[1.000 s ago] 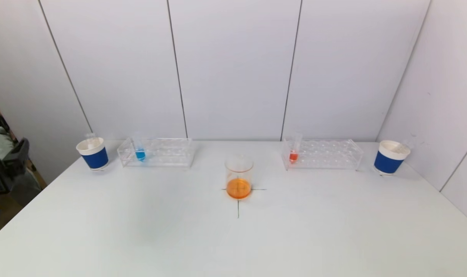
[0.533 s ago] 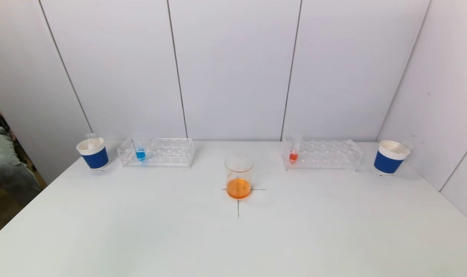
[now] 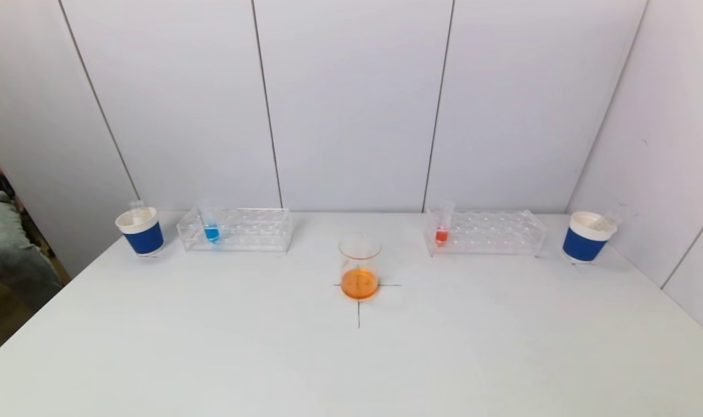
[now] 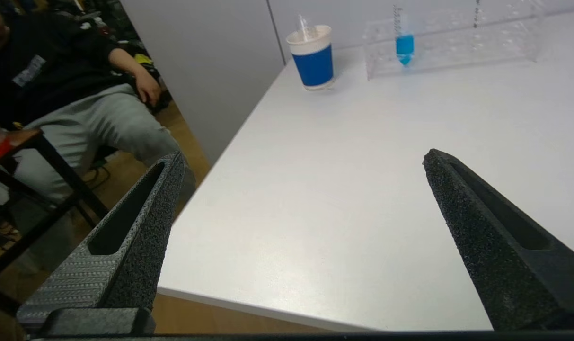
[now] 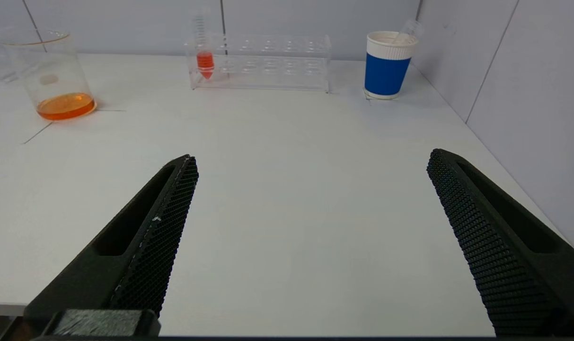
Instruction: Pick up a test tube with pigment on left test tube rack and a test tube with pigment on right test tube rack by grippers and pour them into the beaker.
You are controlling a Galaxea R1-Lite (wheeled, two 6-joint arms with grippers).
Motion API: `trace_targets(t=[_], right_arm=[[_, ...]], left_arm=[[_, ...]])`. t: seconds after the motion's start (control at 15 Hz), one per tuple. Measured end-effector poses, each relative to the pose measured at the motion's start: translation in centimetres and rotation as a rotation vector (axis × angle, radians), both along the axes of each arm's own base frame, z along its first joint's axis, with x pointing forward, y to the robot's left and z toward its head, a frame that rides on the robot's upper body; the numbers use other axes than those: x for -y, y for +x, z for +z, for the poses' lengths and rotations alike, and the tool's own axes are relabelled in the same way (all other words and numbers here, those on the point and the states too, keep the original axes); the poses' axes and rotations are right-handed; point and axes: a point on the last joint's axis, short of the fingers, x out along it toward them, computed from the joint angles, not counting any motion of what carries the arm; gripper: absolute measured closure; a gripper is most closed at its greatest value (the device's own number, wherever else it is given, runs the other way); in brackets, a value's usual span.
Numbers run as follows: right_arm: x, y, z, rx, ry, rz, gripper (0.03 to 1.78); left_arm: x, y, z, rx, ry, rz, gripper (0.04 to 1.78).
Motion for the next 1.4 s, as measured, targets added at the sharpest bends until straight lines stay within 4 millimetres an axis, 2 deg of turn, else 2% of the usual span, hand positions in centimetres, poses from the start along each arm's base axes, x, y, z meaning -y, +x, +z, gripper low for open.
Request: trace_targets(t=[0.07, 0.33, 0.47, 1.07, 1.4], right_arm=[[0.0, 0.0, 0.0, 0.0, 0.0, 0.0, 0.05], [0.0, 0.0, 0.0, 0.0, 0.0, 0.0, 0.05], [0.0, 0.0, 0.0, 0.0, 0.0, 0.0, 0.05], [0.0, 0.0, 0.0, 0.0, 0.0, 0.0, 0.05], [0.0, 0.0, 0.0, 0.0, 0.0, 0.0, 0.05]], left_arm=[[0.1, -0.1, -0.9, -0.013, -0.022, -0.049, 0.06], [0.6, -0.2, -1.9, 0.005, -0.099, -0.273, 0.06], [0.7, -0.1, -2.4, -0.009, -0.107, -0.316, 0.06], [0.7, 0.0, -2.8, 0.003, -0.26, -0.292, 0.06], [0.7, 0.0, -2.8, 0.005, -0.263, -0.291, 0.06]])
